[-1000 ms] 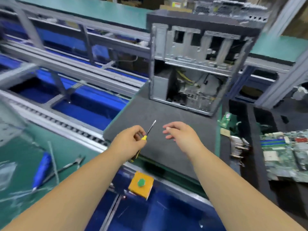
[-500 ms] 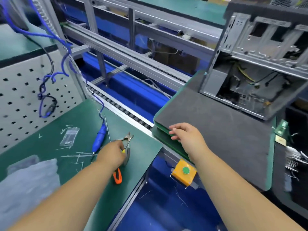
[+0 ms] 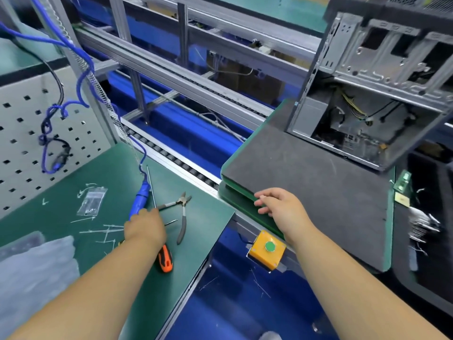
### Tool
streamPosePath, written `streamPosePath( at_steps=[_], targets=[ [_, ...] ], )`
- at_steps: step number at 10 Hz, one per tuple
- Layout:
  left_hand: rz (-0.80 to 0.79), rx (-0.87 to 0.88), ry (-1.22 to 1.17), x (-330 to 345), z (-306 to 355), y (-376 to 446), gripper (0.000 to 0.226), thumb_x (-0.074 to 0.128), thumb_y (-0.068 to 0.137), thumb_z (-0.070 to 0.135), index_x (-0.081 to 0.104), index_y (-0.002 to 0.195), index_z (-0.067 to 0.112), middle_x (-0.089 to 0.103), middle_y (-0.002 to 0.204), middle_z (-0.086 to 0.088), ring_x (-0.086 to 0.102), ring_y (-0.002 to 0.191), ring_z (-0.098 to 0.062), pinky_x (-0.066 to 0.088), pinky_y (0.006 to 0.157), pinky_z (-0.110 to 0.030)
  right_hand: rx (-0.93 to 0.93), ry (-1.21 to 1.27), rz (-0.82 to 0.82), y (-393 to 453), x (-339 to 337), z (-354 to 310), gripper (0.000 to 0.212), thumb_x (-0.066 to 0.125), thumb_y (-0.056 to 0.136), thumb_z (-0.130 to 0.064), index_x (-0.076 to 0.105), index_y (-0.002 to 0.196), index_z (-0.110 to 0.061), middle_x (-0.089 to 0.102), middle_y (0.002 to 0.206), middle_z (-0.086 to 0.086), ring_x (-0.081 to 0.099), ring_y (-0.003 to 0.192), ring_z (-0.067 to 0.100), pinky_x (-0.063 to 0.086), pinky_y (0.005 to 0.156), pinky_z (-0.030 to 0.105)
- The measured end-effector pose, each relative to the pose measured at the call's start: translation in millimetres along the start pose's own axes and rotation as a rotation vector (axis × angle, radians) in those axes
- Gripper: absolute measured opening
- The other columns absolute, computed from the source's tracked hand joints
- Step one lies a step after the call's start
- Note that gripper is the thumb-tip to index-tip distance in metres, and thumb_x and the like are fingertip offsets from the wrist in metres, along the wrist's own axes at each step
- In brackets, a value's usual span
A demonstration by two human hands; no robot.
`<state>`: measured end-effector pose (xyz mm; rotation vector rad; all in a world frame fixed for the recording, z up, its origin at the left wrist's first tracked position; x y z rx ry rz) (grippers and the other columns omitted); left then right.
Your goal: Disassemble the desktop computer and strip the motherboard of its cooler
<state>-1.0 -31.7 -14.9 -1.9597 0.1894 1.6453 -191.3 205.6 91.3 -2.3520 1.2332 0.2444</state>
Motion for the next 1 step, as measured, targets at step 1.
streamPosePath(
  at_steps=[1],
  targets=[
    [0.022,0.027,-0.003,-4.9,2.8,0.8,0.037,0.051,0.083,0.018,0.049,0.121,0.018,0.052,0.119,-0.006,0.054,0.111,-0.029,0.043,0.083,-0.036,0.008,-0.009,0.006,1.0,0.3,-1.0,0.023,0.050,0.096,-0.016,0.071,0.096,-0.028,0.073,0.089,-0.009,0.068,0.082,0.009,0.046,0.069,0.024]
  ],
)
Point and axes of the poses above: each hand's wrist, its own y-axis towards the middle knuckle, its own x-axis out of the palm, z = x × y, the point moved 2 cm from there along y, towards the middle knuckle
